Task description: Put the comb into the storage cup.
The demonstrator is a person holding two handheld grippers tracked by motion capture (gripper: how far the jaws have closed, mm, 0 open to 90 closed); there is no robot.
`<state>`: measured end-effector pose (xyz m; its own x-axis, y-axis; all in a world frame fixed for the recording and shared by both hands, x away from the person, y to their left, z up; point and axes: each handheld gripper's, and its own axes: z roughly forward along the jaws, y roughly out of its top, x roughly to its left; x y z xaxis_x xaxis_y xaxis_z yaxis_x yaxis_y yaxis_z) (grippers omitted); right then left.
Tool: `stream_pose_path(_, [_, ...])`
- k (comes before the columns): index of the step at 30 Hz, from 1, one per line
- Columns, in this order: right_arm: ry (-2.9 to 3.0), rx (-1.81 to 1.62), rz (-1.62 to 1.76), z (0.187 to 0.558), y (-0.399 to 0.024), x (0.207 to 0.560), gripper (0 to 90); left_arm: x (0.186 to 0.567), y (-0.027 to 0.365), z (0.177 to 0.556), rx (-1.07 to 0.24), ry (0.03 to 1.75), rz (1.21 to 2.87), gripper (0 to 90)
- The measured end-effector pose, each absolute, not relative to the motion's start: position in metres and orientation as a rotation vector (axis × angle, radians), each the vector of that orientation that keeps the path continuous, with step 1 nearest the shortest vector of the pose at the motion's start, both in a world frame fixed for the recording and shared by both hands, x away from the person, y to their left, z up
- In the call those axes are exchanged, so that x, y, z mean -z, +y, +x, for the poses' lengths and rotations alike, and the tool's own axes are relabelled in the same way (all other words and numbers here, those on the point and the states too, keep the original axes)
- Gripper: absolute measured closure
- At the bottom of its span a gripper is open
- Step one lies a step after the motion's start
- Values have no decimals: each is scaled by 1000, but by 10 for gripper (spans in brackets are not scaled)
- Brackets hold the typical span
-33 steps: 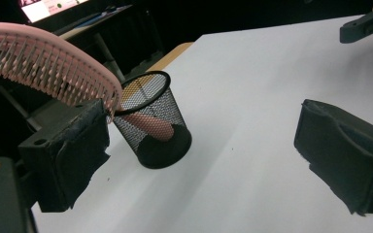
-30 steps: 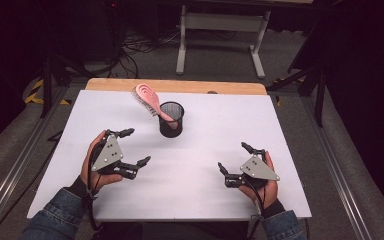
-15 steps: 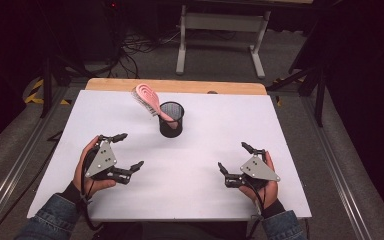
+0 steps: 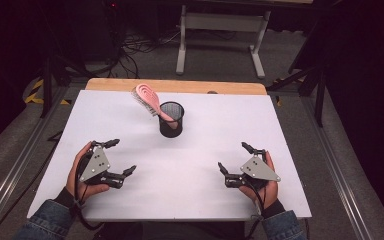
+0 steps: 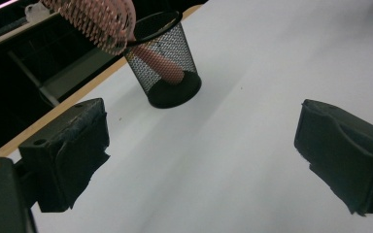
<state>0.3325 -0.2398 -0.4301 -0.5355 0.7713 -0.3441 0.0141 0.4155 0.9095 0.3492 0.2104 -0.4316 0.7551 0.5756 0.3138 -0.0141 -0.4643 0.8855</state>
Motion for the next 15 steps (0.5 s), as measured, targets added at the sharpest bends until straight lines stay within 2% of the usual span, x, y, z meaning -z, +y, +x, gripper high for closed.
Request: stream_pose_path(15, [1865,-1191,682,332,-240,431,48,449,231,344,-715,508,1979,60])
